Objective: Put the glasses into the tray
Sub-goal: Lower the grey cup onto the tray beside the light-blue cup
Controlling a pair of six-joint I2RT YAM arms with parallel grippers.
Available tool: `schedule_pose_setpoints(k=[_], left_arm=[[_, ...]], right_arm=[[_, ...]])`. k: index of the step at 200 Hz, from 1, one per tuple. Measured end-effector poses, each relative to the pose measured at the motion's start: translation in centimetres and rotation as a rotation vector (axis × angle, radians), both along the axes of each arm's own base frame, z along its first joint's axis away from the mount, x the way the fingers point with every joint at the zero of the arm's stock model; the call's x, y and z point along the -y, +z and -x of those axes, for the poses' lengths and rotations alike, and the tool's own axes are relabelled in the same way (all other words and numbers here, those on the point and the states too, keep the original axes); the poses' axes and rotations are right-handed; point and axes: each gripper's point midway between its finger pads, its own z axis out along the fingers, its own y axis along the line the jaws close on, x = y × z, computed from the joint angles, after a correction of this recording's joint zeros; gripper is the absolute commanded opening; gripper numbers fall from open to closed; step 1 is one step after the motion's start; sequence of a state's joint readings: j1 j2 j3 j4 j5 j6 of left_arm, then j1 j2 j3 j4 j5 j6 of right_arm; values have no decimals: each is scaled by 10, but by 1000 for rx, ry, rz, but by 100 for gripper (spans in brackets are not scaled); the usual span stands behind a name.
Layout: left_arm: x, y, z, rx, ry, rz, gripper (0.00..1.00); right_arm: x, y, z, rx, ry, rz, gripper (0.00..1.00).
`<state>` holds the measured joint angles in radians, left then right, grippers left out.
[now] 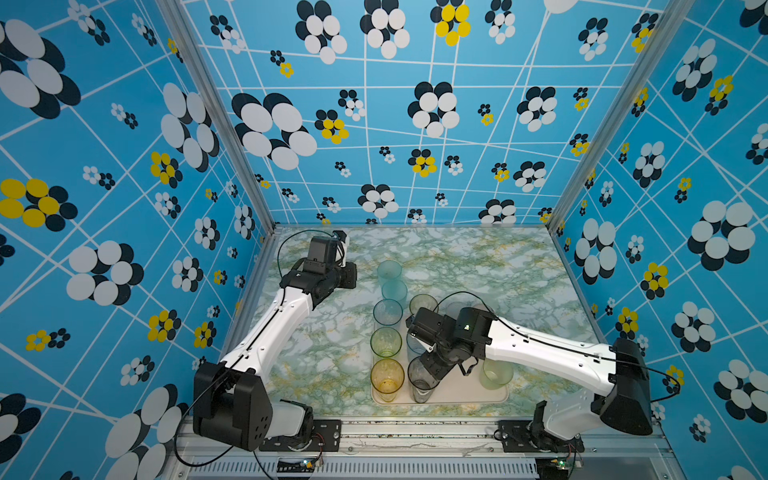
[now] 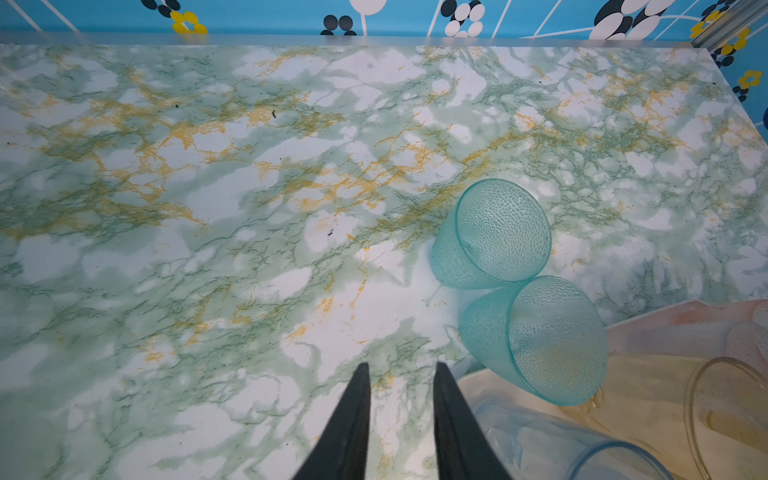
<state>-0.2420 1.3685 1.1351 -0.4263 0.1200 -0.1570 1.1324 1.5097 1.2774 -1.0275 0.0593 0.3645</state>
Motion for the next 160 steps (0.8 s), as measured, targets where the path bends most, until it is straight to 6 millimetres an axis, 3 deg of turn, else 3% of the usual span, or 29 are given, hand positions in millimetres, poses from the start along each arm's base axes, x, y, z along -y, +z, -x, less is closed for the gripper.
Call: schedule_pose_setpoints(k=[107,160], left_arm=[[0,0,0,0,0,0,29],[0,0,0,0,0,0,29]], right_arm=[[-3,-3,-1,3,-8,0,0],[-3,-3,-1,4,-12,1,6]])
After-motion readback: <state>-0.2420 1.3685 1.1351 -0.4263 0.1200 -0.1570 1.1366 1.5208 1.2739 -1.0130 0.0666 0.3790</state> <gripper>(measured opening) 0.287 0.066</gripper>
